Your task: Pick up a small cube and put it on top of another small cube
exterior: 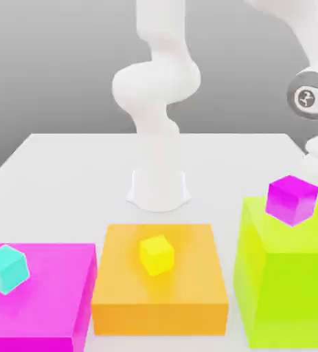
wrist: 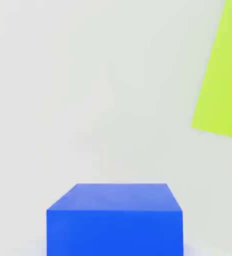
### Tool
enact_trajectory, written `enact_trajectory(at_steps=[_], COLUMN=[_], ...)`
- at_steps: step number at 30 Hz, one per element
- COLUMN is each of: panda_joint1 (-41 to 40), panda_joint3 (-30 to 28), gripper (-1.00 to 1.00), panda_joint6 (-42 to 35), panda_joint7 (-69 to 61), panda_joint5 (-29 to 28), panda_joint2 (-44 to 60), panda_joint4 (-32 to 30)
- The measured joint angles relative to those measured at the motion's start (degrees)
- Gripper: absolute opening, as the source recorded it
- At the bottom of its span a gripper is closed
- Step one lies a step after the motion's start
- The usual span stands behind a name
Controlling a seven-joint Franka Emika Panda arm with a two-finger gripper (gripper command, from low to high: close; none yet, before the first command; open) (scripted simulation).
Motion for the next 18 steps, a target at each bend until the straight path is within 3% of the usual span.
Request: enact_trajectory(at_steps=[11,16,17,18], panda_joint1=[-9.2,-11.9,-12.0,-12.0], panda_joint3=[-7.3,-8.5,-8.5,-8.5], gripper=[-1.0,-1.0,1.0,1.0], panda_joint6=[-21.0,-14.8,-13.0,-13.0], panda_joint7=[-2.6,-1.9,-1.9,-1.9], panda_joint5=[-4.9,-7.7,-7.7,-7.7], panda_joint2=[-14.9,-13.8,-13.1,-13.1], panda_joint4=[7.0,2.1,1.0,1.0])
